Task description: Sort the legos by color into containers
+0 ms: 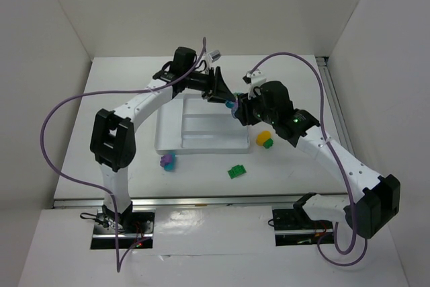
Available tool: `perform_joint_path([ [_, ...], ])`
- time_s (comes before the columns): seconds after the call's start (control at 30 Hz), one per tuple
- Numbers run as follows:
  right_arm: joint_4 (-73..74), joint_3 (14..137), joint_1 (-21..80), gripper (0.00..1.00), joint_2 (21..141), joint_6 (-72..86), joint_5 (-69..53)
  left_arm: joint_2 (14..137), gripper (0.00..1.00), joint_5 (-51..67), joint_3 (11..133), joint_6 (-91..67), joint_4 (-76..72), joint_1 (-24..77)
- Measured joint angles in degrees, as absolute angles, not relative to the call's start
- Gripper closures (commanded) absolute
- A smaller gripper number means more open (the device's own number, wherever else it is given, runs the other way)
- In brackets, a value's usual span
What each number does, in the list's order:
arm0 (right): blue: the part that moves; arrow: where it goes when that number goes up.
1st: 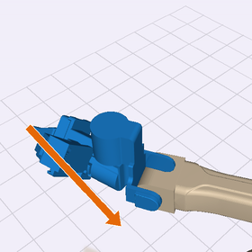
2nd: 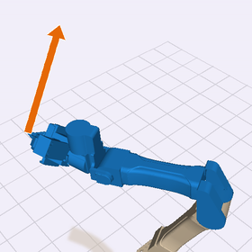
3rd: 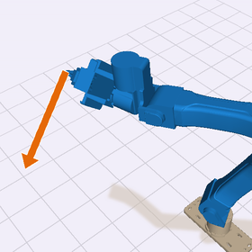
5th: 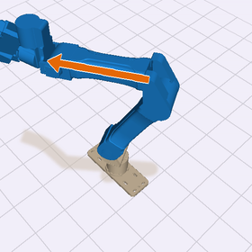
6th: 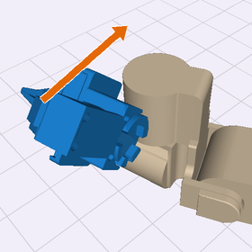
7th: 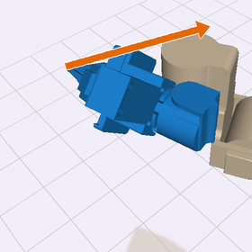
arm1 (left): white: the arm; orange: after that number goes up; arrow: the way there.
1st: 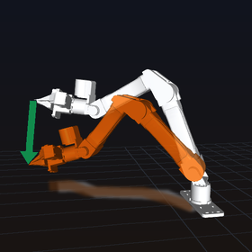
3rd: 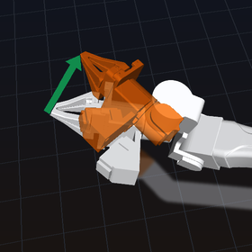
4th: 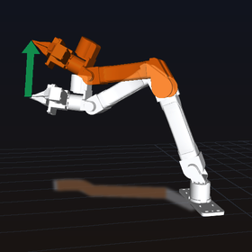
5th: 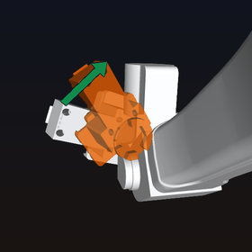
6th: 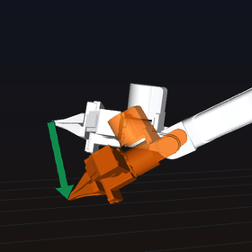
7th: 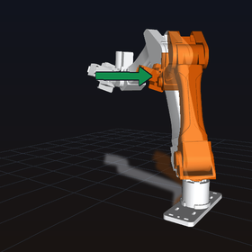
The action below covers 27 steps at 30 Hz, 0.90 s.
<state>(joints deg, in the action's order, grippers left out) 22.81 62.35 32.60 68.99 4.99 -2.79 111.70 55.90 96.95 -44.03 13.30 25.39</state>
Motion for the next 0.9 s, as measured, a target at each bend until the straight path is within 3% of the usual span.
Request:
perform_joint_path([
  [0.03,22.85,62.35,32.60,0.99,68.99,4.95,-2.72,111.96,0.49,56.12,96.97,-44.27,13.15,25.34],
  [0.07,22.96,62.35,32.60,0.99,69.06,4.91,-2.61,112.09,0.55,56.31,96.95,-44.47,12.99,25.32],
  [0.1,23.11,62.35,32.62,0.99,69.08,4.80,-2.46,112.33,0.69,56.51,96.97,-44.93,12.80,25.32],
  [0.2,23.49,62.35,32.62,1.00,69.21,4.78,-2.24,112.92,1.00,57.10,96.97,-45.45,12.51,25.32],
  [0.63,22.13,62.24,33.63,1.00,69.12,4.78,-1.15,112.31,1.00,56.75,97.41,-45.17,16.03,21.87],
  [0.9,22.87,60.58,33.56,1.00,66.22,4.95,0.47,106.41,1.00,47.83,95.15,-43.05,19.57,7.16],
])
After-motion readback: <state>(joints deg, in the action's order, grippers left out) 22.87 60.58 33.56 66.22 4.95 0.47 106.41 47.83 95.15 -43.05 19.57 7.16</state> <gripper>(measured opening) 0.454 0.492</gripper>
